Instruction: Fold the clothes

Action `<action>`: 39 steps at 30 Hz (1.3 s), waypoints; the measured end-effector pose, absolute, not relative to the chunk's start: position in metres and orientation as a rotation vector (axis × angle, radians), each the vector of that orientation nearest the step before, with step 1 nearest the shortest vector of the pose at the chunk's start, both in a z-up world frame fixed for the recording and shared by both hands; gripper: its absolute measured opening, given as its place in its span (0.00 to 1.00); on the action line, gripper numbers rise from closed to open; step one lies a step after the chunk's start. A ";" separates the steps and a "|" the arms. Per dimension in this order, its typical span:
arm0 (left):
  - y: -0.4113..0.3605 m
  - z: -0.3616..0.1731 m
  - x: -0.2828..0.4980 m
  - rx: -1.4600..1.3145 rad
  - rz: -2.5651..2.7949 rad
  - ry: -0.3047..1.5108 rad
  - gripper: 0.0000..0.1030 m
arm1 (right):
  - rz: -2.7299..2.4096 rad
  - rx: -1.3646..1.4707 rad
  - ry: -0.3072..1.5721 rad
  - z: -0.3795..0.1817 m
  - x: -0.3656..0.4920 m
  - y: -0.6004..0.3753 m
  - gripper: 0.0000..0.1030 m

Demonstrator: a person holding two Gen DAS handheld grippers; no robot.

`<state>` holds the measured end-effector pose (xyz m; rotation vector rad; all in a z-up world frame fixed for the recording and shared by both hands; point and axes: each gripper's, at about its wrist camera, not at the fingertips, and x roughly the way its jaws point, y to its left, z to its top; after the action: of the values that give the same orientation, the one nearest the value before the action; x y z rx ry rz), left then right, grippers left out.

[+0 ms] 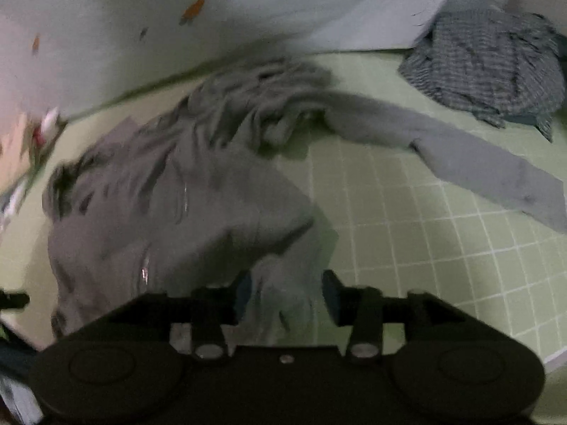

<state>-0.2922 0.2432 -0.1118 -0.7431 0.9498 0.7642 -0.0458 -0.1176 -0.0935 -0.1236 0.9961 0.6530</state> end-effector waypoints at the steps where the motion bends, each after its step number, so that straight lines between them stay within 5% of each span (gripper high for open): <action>1: 0.247 -0.112 -0.288 -0.738 0.751 0.944 0.42 | 0.643 -0.086 0.998 -0.094 -0.040 -0.119 0.45; 4: 0.255 -0.117 -0.272 -0.718 0.709 0.934 0.66 | 0.597 -0.039 0.998 -0.102 -0.026 -0.117 0.48; 13: 0.256 -0.146 -0.227 -0.811 0.522 0.901 0.82 | 0.612 0.106 1.147 -0.146 0.017 -0.102 0.59; 15: 0.258 -0.156 -0.219 -0.861 0.487 0.903 0.78 | 0.629 0.099 1.165 -0.152 0.020 -0.094 0.57; 16: 0.258 -0.157 -0.218 -0.871 0.462 0.893 0.57 | 0.638 0.095 1.174 -0.155 0.021 -0.090 0.52; 17: 0.257 -0.159 -0.217 -0.882 0.436 0.884 0.17 | 0.646 0.091 1.183 -0.158 0.022 -0.087 0.31; 18: 0.258 -0.158 -0.218 -0.893 0.401 0.885 0.09 | 0.665 0.086 1.188 -0.159 0.023 -0.084 0.14; 25: 0.273 -0.071 -0.275 -0.932 0.333 0.658 0.10 | 0.913 0.418 1.007 -0.059 -0.003 -0.138 0.11; 29: 0.294 -0.121 -0.262 -1.028 0.434 0.805 0.07 | 0.804 0.330 1.069 -0.092 0.007 -0.139 0.10; 32: 0.278 -0.096 -0.253 -0.958 0.372 0.813 0.07 | 0.761 0.201 1.143 -0.105 0.002 -0.119 0.09; 35: 0.273 -0.062 -0.262 -0.936 0.333 0.716 0.08 | 0.910 0.385 1.044 -0.073 -0.015 -0.130 0.08; 39: 0.286 -0.093 -0.256 -0.889 0.475 0.822 0.13 | 0.774 0.206 1.071 -0.099 -0.006 -0.127 0.08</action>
<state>-0.2561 0.2862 -0.0933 -0.8887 0.8218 0.4754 -0.0056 -0.1270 -0.0995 0.2055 1.0712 0.7744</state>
